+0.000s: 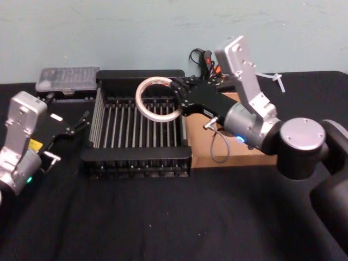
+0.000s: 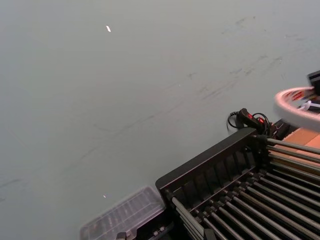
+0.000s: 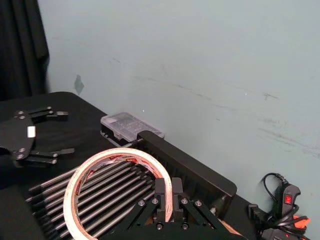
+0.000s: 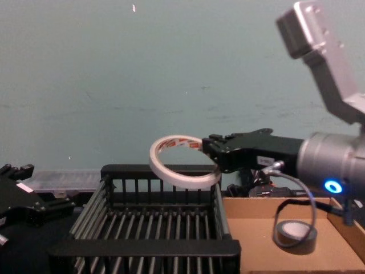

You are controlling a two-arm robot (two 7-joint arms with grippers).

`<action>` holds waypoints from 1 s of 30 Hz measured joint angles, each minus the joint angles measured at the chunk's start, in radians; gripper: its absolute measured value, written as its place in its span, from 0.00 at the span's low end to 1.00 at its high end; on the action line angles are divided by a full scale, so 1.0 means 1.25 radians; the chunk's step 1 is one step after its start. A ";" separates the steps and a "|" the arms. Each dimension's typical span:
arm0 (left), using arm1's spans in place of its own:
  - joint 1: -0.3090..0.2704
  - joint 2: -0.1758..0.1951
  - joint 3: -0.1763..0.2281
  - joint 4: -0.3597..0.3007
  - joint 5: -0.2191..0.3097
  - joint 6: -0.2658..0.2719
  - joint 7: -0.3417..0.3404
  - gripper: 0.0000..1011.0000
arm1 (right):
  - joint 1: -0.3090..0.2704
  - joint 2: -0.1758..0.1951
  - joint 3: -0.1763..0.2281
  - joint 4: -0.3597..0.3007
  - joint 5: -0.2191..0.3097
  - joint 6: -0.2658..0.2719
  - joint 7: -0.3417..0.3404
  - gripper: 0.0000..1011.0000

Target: Pick up the white tape and place it into the black box , Pick up the silver tape and place it into the brown box.

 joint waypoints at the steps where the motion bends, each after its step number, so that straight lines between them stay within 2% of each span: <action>1: 0.000 0.000 0.000 0.000 0.000 0.000 0.000 0.99 | 0.006 -0.006 -0.002 0.011 -0.003 -0.001 -0.002 0.08; 6: 0.000 0.000 0.000 0.000 0.000 0.000 0.000 0.99 | 0.042 -0.049 -0.011 0.085 -0.028 -0.011 -0.018 0.08; 7: 0.000 0.000 0.000 0.000 0.000 0.000 0.000 0.99 | 0.042 -0.049 -0.011 0.085 -0.028 -0.011 -0.018 0.08; 12: 0.000 0.000 0.000 0.000 0.000 0.000 0.000 0.99 | 0.080 -0.093 -0.018 0.174 -0.055 -0.016 -0.032 0.08; 23: 0.000 0.000 0.000 0.000 0.000 0.000 0.000 0.99 | 0.131 -0.150 -0.021 0.314 -0.094 -0.028 -0.051 0.08; 30: 0.000 0.000 0.000 0.000 0.000 0.000 0.000 0.99 | 0.143 -0.169 -0.014 0.360 -0.110 -0.030 -0.055 0.08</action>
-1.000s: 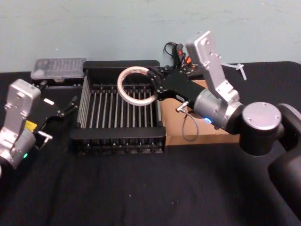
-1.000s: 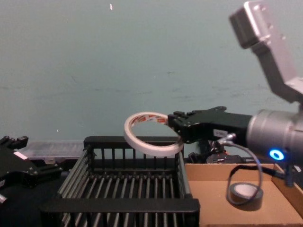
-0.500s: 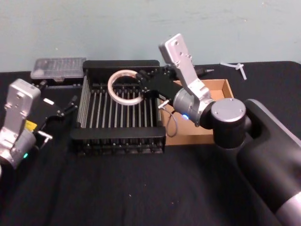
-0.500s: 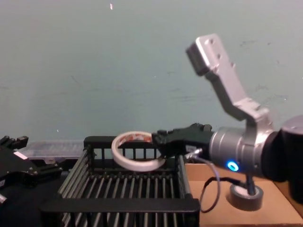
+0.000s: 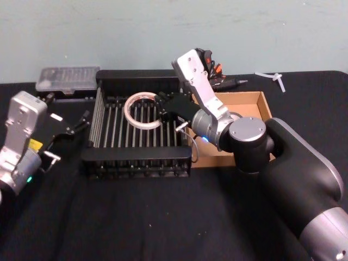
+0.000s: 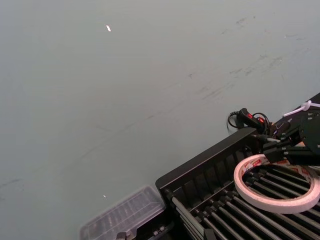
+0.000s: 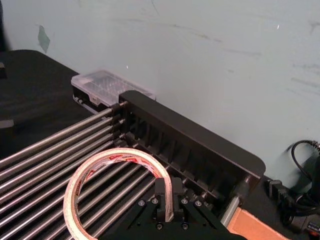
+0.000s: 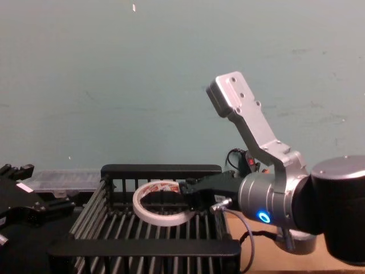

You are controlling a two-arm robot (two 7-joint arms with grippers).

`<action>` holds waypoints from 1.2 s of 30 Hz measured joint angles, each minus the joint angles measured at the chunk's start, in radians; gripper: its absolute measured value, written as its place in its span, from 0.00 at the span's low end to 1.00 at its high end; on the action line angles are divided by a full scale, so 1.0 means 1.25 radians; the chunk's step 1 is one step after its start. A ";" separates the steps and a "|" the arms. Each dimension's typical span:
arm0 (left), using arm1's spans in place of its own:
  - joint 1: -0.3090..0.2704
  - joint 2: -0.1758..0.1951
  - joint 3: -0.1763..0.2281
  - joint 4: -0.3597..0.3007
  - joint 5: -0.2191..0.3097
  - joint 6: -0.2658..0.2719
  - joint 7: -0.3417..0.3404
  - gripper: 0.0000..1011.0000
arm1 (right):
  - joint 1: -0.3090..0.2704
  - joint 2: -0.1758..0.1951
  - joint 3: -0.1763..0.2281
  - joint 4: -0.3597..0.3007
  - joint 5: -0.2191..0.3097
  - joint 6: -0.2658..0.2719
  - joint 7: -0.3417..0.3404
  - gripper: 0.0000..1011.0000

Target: Pick up the white tape and place it into the black box , Pick up the silver tape and place it into the brown box.

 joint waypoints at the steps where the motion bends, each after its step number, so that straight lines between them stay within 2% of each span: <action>1: 0.000 0.000 0.000 0.000 0.000 0.000 0.000 0.99 | 0.001 -0.001 0.001 0.003 -0.002 0.000 0.000 0.08; 14: 0.000 0.000 0.000 0.000 0.000 0.000 0.000 0.99 | 0.002 -0.003 0.003 0.008 -0.007 0.000 -0.001 0.09; 16: 0.000 0.000 0.000 0.000 0.000 0.000 0.000 0.99 | 0.001 -0.003 0.003 0.007 -0.007 0.000 -0.001 0.12; 19: 0.000 0.000 0.000 0.000 0.000 0.000 0.000 0.99 | 0.001 -0.003 0.003 0.006 -0.006 0.000 -0.001 0.21; 21: 0.000 0.000 0.000 0.000 0.000 0.000 0.000 0.99 | 0.001 -0.002 0.002 0.006 -0.005 0.000 -0.001 0.24; 25: 0.000 0.000 0.000 0.000 0.000 0.000 0.000 0.99 | 0.001 -0.002 0.002 0.005 -0.005 0.000 -0.001 0.40; 28: 0.000 0.000 0.000 0.000 0.000 0.000 0.000 0.99 | 0.001 -0.002 0.002 0.005 -0.004 0.001 -0.001 0.46; 29: 0.000 0.000 0.000 0.000 0.000 0.000 0.000 0.99 | 0.001 -0.002 0.002 0.005 -0.004 0.001 -0.001 0.52; 35: 0.000 0.000 0.000 0.000 0.000 0.000 0.000 0.99 | 0.000 -0.001 0.002 0.004 -0.004 0.001 0.000 0.68; 36: 0.000 0.000 0.000 0.000 0.000 0.000 0.000 0.99 | 0.000 -0.001 0.002 0.004 -0.004 0.001 0.000 0.74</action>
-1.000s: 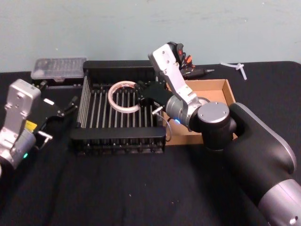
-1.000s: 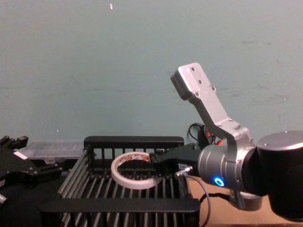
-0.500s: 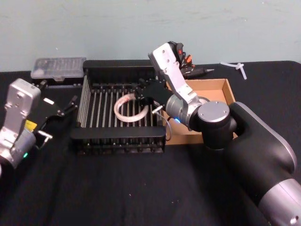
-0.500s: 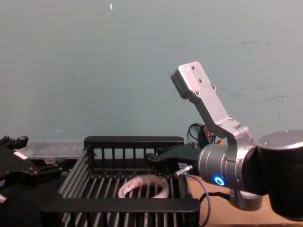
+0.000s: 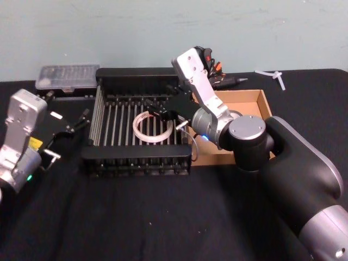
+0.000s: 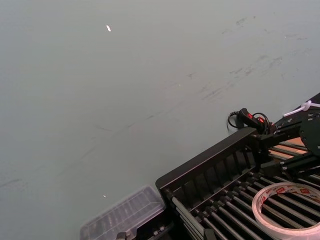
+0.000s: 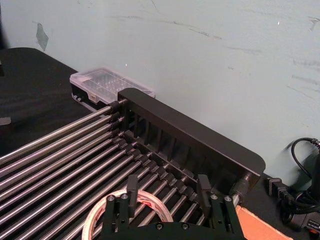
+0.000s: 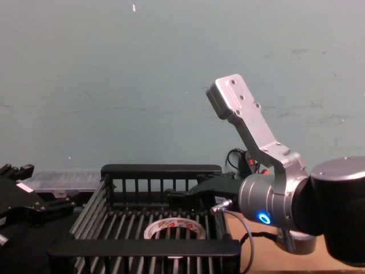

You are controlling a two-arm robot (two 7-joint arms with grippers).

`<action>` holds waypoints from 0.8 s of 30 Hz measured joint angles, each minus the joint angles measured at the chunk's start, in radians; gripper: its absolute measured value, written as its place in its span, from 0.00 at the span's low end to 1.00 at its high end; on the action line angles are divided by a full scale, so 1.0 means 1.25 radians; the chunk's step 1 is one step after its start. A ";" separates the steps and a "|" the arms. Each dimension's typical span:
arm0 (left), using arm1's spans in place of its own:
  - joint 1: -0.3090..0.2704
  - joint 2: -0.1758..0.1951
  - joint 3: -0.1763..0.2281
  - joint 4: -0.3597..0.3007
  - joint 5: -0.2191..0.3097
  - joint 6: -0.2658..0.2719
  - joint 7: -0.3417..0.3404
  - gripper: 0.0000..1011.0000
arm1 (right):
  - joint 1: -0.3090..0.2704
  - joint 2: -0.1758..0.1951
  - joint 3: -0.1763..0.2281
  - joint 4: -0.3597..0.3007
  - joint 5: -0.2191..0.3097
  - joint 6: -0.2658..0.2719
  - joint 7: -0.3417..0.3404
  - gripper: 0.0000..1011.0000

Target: Pick up the white tape and place it into the black box , Pick up the silver tape and place it into the brown box.

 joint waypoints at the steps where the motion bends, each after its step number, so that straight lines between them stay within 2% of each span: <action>1: 0.000 0.000 0.000 0.000 0.000 0.000 0.000 0.99 | 0.000 0.000 0.000 0.000 0.000 0.000 0.000 0.76; 3: 0.000 0.000 0.000 0.000 0.000 0.000 0.000 0.99 | 0.000 0.000 0.000 0.000 0.000 0.000 0.000 0.80; 5: 0.000 0.000 0.000 0.000 0.000 0.000 0.000 0.99 | 0.000 0.000 0.000 0.000 0.000 0.000 0.000 0.88; 8: 0.000 0.000 0.000 0.000 0.000 0.000 0.000 0.99 | 0.000 0.000 0.001 -0.001 0.000 0.000 0.001 0.96; 10: 0.000 0.000 0.000 0.000 0.000 0.000 0.000 0.99 | -0.002 0.001 0.004 -0.005 0.000 0.000 0.005 0.99; 18: 0.000 0.000 0.000 0.000 0.000 0.000 0.000 0.99 | -0.025 0.019 0.020 -0.050 -0.003 0.009 0.020 0.99; 24: 0.000 0.000 0.000 0.000 0.000 0.000 0.000 0.99 | -0.060 0.049 0.037 -0.128 0.001 0.025 0.035 0.99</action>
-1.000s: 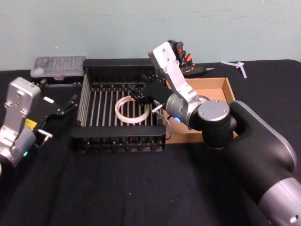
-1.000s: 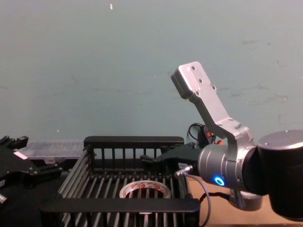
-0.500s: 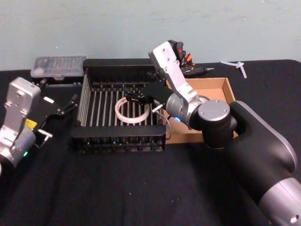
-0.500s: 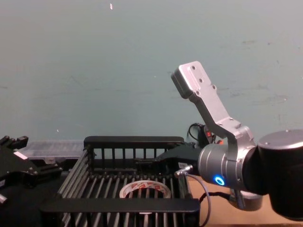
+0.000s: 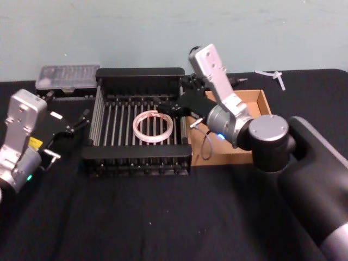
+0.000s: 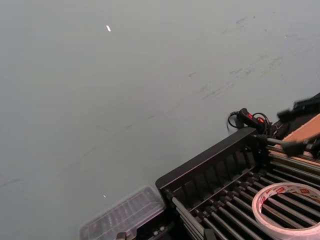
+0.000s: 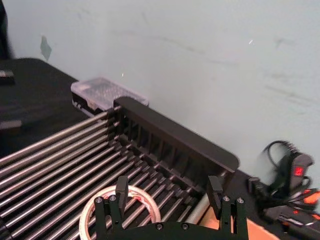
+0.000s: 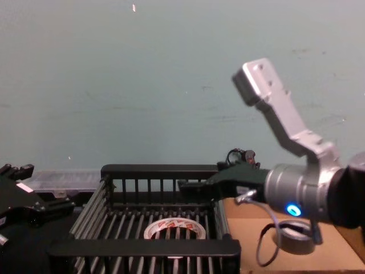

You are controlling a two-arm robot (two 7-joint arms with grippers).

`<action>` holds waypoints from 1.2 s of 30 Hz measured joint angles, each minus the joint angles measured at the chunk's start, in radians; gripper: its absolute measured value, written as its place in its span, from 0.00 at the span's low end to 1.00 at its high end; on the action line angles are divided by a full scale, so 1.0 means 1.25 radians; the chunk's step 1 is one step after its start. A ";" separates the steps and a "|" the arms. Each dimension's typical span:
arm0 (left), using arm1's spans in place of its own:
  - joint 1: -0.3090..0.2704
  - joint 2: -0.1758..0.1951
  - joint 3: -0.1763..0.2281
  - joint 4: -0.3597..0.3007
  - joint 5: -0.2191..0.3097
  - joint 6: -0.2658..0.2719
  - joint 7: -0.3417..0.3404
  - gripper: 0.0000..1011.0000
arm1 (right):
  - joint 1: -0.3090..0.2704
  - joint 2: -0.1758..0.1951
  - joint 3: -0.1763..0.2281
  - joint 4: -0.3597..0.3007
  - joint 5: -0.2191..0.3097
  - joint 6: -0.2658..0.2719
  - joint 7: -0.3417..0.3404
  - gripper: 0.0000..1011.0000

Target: Pick up the white tape and place it into the black box , Pick up the silver tape and place it into the brown box.

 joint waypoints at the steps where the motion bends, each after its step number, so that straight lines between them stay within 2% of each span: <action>1: 0.000 0.000 0.000 0.000 0.000 0.000 0.000 0.99 | -0.011 0.010 0.006 -0.026 0.005 0.004 0.003 0.99; 7: 0.000 0.000 0.000 0.000 0.000 0.000 0.000 0.99 | -0.063 0.052 0.041 -0.142 0.031 0.016 0.008 0.99; 10: 0.000 0.000 0.000 0.000 0.000 0.000 0.000 0.99 | -0.084 0.069 0.057 -0.184 0.042 0.018 0.007 0.99; 14: 0.000 0.000 0.000 0.000 0.000 0.000 0.000 0.99 | -0.129 0.101 0.091 -0.257 0.058 0.019 -0.007 0.99; 20: 0.000 0.000 0.000 0.000 0.000 0.000 0.000 0.99 | -0.189 0.132 0.141 -0.322 0.064 0.010 -0.046 0.99; 21: 0.000 0.000 0.000 0.000 0.000 0.000 0.000 0.99 | -0.189 0.132 0.141 -0.322 0.064 0.010 -0.046 0.99; 24: 0.000 0.000 0.000 0.000 0.000 0.000 0.000 0.99 | -0.224 0.140 0.174 -0.340 0.063 0.003 -0.078 0.99; 26: 0.000 0.000 0.000 0.000 0.000 0.000 0.000 0.99 | -0.235 0.141 0.185 -0.343 0.059 0.000 -0.088 0.99; 31: 0.000 0.000 0.000 0.000 0.000 0.000 0.000 0.99 | -0.269 0.141 0.221 -0.332 0.041 -0.007 -0.117 0.99; 36: 0.000 0.000 0.000 0.000 0.000 0.000 0.000 0.99 | -0.286 0.139 0.234 -0.320 0.032 -0.007 -0.125 0.99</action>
